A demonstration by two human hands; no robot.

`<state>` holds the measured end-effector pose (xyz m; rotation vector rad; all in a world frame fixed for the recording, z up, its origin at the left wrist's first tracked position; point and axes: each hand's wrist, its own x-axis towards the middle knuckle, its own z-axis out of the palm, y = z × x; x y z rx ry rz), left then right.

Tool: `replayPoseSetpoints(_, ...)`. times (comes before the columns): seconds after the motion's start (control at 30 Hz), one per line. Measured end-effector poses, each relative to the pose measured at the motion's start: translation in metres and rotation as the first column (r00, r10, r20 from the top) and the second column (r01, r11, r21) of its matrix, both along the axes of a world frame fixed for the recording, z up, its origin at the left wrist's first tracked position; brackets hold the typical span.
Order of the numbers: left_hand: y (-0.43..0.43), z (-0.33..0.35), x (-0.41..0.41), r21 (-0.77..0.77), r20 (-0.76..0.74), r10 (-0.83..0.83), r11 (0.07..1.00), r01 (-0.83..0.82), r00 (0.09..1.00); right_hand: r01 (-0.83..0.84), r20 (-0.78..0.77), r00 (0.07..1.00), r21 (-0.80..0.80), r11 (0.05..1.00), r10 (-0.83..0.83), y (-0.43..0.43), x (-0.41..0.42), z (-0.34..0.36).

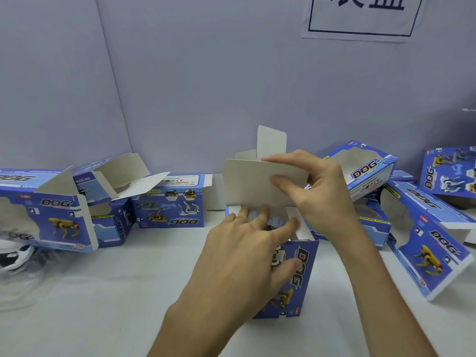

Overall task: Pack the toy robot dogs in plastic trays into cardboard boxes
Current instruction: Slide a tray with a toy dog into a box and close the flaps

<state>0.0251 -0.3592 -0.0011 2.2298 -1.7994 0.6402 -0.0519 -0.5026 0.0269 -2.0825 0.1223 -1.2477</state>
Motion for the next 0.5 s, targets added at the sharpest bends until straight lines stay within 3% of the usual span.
replayPoseSetpoints(0.23,-0.001,0.000,0.001,-0.013,-0.020,-0.007,1.000,0.006,1.000,0.078,0.087,0.993,-0.042,0.996,-0.075,-0.008,0.012,-0.011)
replayPoseSetpoints(0.37,-0.003,0.000,0.002,-0.026,-0.032,-0.020,0.999,0.020,0.999,0.084,0.046,0.996,-0.041,0.996,-0.082,-0.013,0.010,-0.008)
replayPoseSetpoints(0.5,0.002,0.006,-0.002,0.016,-0.046,-0.030,0.999,0.030,0.998,-0.117,-0.025,0.992,0.160,0.980,0.122,-0.008,-0.004,0.007)
